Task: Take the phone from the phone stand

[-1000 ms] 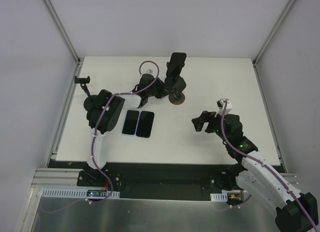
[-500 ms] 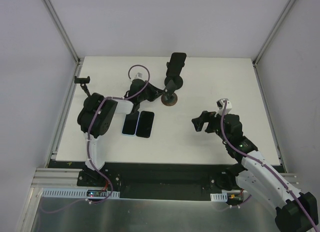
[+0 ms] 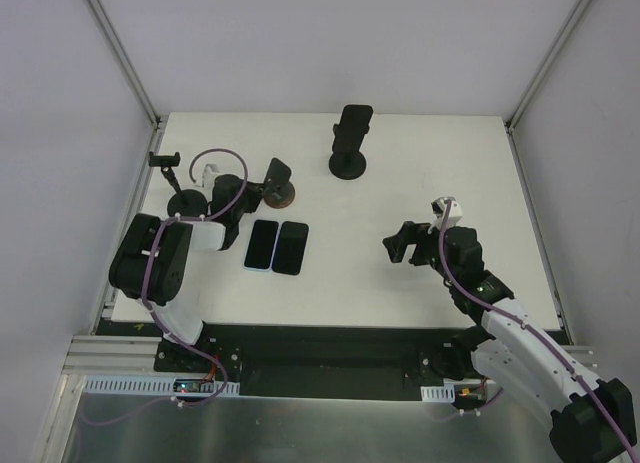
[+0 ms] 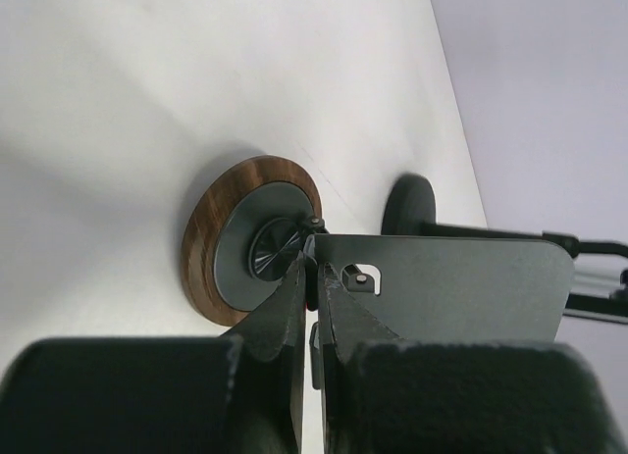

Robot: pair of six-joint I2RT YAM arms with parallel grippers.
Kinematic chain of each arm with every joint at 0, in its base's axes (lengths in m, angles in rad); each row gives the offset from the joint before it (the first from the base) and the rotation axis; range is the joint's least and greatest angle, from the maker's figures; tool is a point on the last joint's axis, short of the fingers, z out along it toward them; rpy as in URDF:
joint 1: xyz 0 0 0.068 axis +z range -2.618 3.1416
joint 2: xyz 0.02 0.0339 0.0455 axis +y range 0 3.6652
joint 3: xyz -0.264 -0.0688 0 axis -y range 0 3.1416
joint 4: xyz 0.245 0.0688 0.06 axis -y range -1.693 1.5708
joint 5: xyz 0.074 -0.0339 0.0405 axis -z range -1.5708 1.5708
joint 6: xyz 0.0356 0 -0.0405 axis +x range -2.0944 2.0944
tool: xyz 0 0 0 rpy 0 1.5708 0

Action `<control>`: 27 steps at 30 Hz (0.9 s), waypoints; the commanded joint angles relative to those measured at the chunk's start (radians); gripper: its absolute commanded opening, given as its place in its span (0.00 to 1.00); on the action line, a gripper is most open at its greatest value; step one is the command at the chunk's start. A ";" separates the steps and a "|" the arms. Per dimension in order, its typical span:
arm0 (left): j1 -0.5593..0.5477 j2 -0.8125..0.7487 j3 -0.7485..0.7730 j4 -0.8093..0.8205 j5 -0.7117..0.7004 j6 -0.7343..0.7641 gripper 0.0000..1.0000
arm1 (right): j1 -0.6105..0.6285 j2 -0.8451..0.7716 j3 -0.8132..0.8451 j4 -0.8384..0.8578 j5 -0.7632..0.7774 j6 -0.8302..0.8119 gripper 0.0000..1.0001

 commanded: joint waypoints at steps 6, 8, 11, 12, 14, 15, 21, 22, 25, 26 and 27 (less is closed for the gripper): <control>0.078 -0.246 -0.166 -0.099 -0.335 -0.029 0.00 | -0.005 0.023 0.024 0.032 -0.015 -0.006 0.96; 0.086 -0.277 -0.182 -0.137 -0.404 -0.032 0.00 | -0.005 0.023 0.022 0.035 -0.016 -0.006 0.96; 0.109 -0.317 -0.188 -0.188 -0.447 -0.026 0.00 | -0.005 0.028 0.022 0.037 -0.016 -0.005 0.96; 0.123 -0.322 -0.188 -0.190 -0.441 -0.027 0.00 | -0.005 0.028 0.022 0.037 -0.018 -0.003 0.96; 0.161 -0.319 -0.188 -0.190 -0.420 -0.038 0.00 | -0.005 0.025 0.021 0.037 -0.016 -0.003 0.96; 0.172 -0.308 -0.185 -0.190 -0.400 -0.039 0.00 | -0.005 0.025 0.021 0.037 -0.016 -0.003 0.96; 0.232 -0.257 -0.148 -0.180 -0.333 -0.029 0.00 | -0.005 0.011 0.018 0.034 -0.007 -0.008 0.96; 0.238 -0.250 -0.146 -0.173 -0.310 -0.030 0.00 | -0.006 0.012 0.018 0.034 -0.009 -0.008 0.96; 0.261 -0.230 -0.142 -0.154 -0.254 -0.042 0.08 | -0.005 0.014 0.019 0.032 -0.009 -0.010 0.96; 0.262 -0.228 -0.142 -0.154 -0.251 -0.044 0.12 | -0.005 0.013 0.021 0.031 -0.009 -0.008 0.96; 0.262 -0.231 -0.142 -0.154 -0.247 -0.044 0.20 | -0.005 0.011 0.021 0.031 -0.009 -0.008 0.96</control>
